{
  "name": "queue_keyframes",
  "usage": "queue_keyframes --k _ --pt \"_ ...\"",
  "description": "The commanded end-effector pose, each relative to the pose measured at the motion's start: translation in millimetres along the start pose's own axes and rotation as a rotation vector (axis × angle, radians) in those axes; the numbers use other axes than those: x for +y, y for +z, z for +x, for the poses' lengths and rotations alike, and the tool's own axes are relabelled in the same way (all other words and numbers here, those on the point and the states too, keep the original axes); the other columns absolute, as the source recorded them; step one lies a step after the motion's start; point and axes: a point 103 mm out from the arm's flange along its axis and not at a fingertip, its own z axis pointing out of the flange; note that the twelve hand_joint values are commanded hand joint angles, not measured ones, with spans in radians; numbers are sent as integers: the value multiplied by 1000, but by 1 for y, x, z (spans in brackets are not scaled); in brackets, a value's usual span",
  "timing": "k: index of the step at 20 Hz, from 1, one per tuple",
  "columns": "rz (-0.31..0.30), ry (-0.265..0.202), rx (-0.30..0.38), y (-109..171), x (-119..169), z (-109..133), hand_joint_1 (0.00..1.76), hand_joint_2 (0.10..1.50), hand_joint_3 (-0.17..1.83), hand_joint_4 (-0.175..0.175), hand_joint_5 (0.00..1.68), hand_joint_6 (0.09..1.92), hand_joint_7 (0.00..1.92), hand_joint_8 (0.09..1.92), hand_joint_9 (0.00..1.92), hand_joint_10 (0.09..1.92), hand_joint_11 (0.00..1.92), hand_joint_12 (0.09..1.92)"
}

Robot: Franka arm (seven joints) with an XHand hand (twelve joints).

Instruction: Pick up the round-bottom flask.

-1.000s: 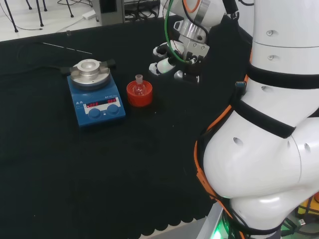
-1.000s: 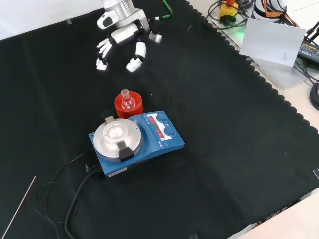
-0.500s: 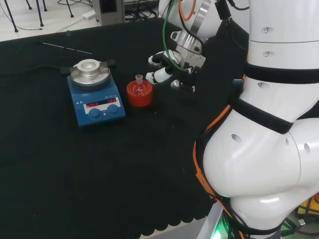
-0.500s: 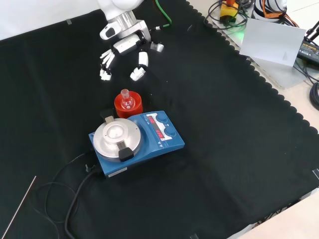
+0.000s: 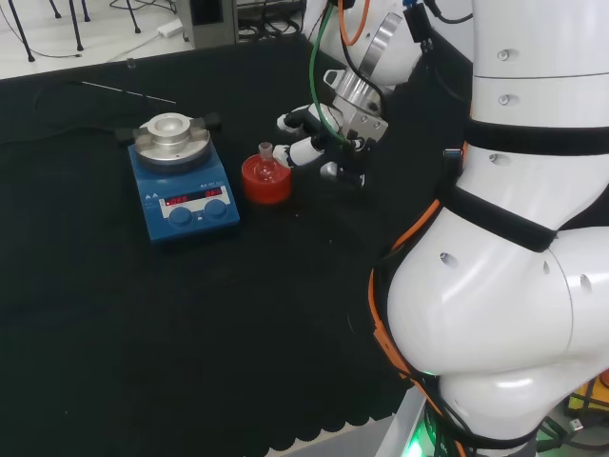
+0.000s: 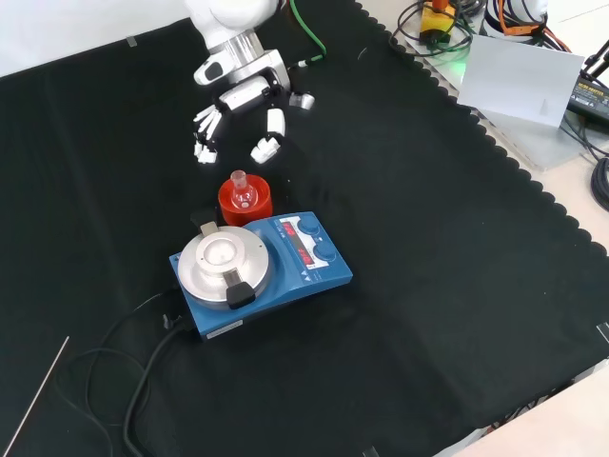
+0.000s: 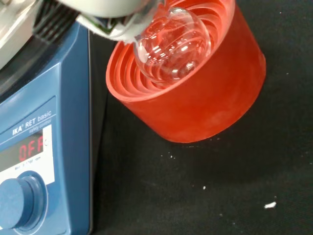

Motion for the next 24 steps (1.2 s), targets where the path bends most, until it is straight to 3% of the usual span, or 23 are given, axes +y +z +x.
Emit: queue_keyframes --k 1,8,24 --pt "-15 -14 44 10 1 0 965 552 818 -10 609 87 307 610 460 632 20 1377" --pt "-17 -21 80 19 4 1 967 546 825 -10 634 87 324 605 476 623 38 1374" --pt "-57 -45 85 25 12 14 953 542 818 -5 704 130 342 596 503 610 39 1368"
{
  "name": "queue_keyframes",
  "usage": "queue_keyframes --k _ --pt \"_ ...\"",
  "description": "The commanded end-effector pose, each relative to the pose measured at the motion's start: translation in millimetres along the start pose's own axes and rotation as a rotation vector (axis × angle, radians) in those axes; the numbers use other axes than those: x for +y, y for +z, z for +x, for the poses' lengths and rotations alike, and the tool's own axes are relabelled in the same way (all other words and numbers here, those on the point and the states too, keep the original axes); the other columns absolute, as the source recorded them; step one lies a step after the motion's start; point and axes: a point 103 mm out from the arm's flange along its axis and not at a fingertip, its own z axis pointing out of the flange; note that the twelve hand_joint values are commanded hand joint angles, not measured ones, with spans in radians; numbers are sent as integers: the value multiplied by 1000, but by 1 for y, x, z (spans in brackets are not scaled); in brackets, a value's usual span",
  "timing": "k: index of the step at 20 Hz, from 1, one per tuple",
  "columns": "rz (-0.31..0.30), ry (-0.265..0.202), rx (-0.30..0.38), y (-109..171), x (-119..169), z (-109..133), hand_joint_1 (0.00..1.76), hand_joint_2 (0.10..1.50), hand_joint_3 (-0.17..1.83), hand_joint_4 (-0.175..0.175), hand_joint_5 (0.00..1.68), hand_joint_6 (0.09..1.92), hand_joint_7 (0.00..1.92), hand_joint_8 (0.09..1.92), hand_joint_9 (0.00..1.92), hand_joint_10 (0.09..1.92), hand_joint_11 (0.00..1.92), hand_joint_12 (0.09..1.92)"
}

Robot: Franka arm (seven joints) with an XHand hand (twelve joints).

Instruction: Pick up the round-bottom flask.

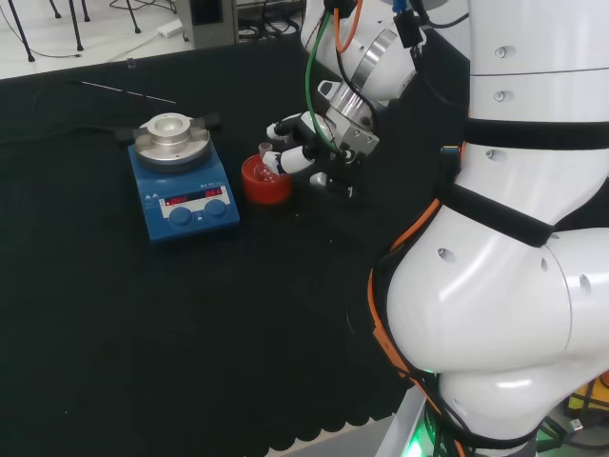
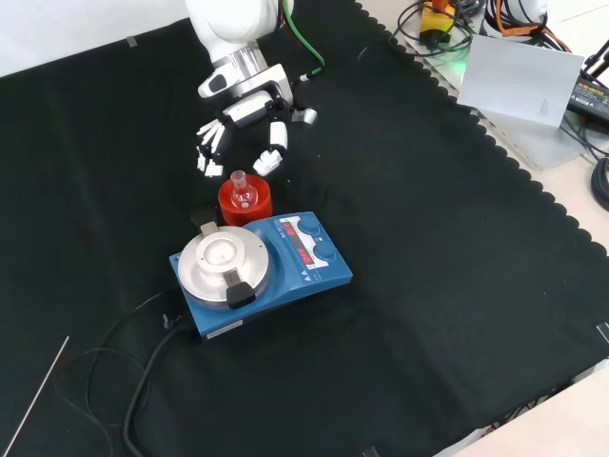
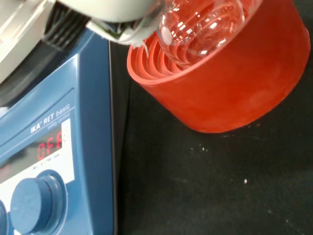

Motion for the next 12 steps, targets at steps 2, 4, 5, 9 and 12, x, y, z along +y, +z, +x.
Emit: queue_keyframes --k 2,4,5,9,12 --pt "-29 -19 6 3 3 8 952 544 815 -4 727 144 337 592 505 608 39 1368" --pt "-31 -19 2 12 6 16 950 552 800 -3 736 182 331 583 509 597 39 1365" --pt "-33 -21 -3 16 8 18 949 555 794 -3 714 249 330 575 513 584 37 1366" --pt "-37 -24 3 9 6 11 948 558 789 -3 600 546 327 570 515 574 34 1365" --pt "-36 -17 -7 5 6 7 947 558 788 -3 578 615 324 572 512 577 28 1370"
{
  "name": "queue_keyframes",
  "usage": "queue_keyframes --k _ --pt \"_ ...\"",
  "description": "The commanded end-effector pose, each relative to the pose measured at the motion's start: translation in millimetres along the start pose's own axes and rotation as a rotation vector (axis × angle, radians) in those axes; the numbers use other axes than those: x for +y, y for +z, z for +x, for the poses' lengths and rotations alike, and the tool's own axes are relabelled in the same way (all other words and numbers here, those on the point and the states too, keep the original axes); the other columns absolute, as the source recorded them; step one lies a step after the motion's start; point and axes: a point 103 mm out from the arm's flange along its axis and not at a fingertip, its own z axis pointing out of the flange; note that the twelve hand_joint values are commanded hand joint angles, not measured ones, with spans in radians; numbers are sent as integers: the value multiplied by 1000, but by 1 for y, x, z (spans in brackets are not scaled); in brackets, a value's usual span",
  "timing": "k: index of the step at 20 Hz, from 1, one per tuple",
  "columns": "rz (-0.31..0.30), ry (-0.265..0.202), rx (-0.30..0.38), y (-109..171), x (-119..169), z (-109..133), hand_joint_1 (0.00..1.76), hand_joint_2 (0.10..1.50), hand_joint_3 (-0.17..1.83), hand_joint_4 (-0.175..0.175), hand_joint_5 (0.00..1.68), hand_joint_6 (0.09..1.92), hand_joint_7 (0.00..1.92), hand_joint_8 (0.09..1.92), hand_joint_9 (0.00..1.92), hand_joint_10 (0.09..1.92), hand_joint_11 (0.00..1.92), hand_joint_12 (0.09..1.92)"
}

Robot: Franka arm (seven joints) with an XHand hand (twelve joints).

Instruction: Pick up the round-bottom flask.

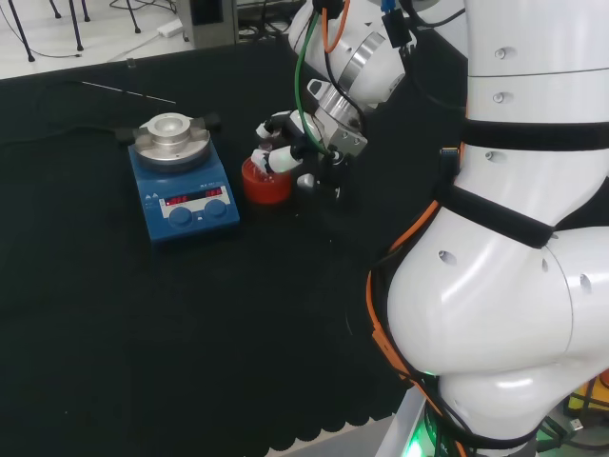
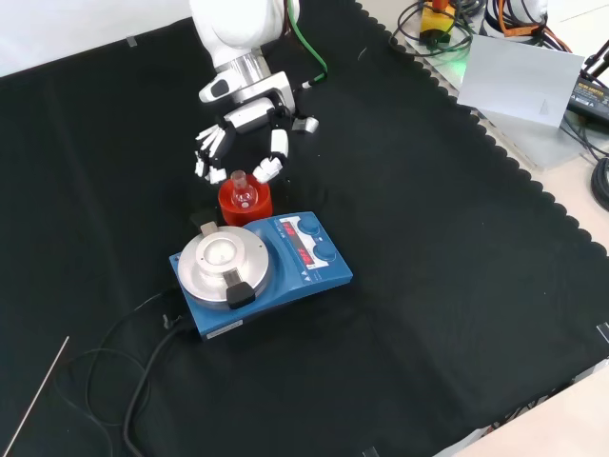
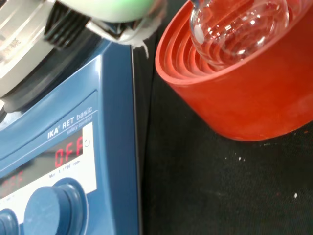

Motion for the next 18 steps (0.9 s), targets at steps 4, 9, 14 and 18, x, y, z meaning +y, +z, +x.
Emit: queue_keyframes --k 4,9,14,18 --pt "6 8 -25 1 -1 -4 948 557 787 -3 574 638 322 573 510 579 27 1371" --pt "7 9 -28 3 0 -3 948 556 786 -3 577 650 321 574 509 580 26 1370" --pt "6 14 -24 3 0 -5 948 557 785 -2 583 663 320 575 508 581 25 1369" --pt "11 16 -11 8 1 -7 948 558 784 -1 602 678 320 575 508 582 24 1369"
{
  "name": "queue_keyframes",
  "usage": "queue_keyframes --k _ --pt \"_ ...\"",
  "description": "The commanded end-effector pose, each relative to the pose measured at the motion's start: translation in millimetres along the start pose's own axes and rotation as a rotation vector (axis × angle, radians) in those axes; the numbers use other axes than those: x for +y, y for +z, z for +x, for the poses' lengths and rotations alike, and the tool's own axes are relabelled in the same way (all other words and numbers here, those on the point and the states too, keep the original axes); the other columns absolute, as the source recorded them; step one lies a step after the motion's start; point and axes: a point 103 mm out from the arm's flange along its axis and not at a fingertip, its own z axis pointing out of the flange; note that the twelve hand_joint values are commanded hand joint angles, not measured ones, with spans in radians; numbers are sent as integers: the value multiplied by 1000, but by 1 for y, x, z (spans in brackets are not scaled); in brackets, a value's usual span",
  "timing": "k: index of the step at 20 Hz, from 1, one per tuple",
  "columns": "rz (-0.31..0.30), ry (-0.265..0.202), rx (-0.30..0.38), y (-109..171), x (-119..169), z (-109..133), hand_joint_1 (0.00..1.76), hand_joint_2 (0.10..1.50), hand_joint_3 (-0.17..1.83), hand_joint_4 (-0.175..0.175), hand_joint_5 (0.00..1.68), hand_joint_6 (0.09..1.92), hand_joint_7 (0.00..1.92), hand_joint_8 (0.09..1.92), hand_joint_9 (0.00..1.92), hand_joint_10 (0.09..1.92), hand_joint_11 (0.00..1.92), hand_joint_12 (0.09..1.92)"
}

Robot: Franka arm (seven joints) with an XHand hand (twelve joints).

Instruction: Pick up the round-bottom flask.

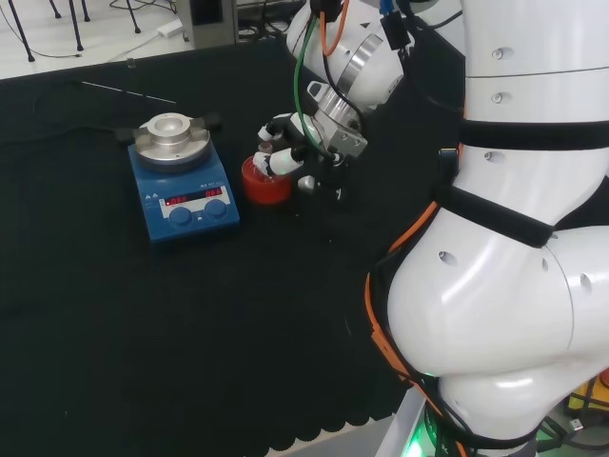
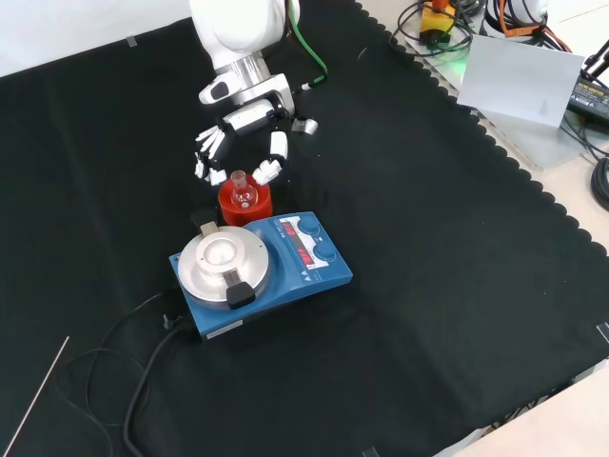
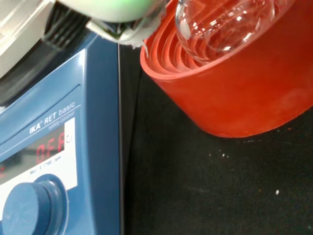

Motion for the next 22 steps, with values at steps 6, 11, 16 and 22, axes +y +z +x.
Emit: queue_keyframes --k 6,11,16,22 --pt "2 8 -5 7 2 -1 948 562 781 1 627 700 321 577 508 583 25 1369" --pt "-1 1 -24 7 3 -5 946 569 779 0 647 722 323 578 511 585 26 1369" --pt "-13 9 -19 6 4 -6 941 586 780 4 718 762 330 582 516 587 30 1369" --pt "-38 25 -8 1 5 -9 928 636 751 1 773 803 348 591 534 592 51 1366"
